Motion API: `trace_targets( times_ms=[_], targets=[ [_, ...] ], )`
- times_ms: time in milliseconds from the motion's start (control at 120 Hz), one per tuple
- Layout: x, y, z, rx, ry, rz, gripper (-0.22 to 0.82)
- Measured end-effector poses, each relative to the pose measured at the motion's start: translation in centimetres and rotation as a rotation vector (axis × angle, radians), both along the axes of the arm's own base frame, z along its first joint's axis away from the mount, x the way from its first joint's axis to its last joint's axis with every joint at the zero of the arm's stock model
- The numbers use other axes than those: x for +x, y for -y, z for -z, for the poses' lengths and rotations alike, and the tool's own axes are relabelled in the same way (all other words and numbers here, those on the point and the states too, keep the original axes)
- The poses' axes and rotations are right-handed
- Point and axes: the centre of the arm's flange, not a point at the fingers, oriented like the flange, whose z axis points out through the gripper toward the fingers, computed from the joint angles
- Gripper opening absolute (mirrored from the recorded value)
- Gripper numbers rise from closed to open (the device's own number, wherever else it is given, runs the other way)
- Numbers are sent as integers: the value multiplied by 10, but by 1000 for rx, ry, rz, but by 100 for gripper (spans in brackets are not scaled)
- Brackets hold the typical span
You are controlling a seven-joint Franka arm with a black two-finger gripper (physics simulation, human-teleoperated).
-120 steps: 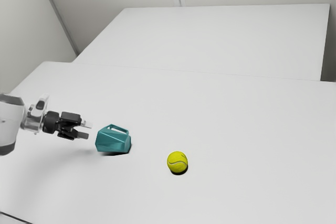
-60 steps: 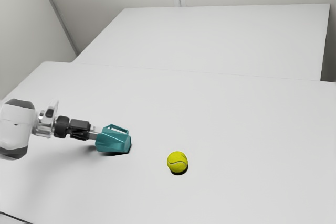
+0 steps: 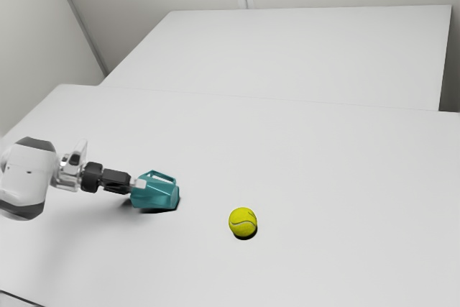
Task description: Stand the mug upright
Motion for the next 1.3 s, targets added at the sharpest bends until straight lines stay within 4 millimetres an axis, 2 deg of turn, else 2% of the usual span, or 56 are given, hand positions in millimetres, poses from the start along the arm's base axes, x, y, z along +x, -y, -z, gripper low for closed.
trace_targets(
  times_ms=[192,292,617,842,1067,1300],
  targets=[
    [4,9,0,-5,14,19,59],
    [4,10,0,-5,20,20,54],
    [5,9,0,0,33,22,13],
    [6,11,-2,1,43,27,-8],
    [10,17,-12,6,70,34,-15],
    [20,30,-47,25,143,69,-18]
  ],
)
